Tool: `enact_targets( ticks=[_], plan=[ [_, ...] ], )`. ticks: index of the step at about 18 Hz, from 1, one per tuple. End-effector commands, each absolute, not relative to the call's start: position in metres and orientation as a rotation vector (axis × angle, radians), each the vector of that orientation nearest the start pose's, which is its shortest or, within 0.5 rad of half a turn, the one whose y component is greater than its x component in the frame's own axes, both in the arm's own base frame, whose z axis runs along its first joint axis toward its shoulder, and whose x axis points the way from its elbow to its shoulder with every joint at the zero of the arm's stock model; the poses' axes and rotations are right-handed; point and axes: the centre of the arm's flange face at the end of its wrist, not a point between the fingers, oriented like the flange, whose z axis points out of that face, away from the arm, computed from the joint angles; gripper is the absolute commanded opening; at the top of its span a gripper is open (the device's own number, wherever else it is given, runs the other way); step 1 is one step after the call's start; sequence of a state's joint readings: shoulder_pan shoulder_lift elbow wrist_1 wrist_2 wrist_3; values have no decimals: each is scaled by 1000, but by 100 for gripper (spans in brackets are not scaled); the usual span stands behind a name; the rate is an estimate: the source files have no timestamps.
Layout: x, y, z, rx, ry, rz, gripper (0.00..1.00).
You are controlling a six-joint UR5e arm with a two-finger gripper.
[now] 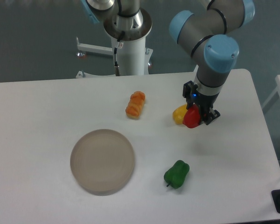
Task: Place the red pepper on the plate
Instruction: 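Close the gripper on the red pepper beside the yellow pepper, then lift the red pepper and carry it over the round plate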
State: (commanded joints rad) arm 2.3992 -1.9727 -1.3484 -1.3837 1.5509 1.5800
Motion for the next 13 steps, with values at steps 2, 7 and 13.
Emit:
enact_targets(
  ticks=[2,7,13],
  plan=[
    [-389,541,385,-2904,1141,2,19],
    [-380,547,386,-2884,1133,-17,19],
    [-324,580,374,-2861,1161,-68,19]
  ],
)
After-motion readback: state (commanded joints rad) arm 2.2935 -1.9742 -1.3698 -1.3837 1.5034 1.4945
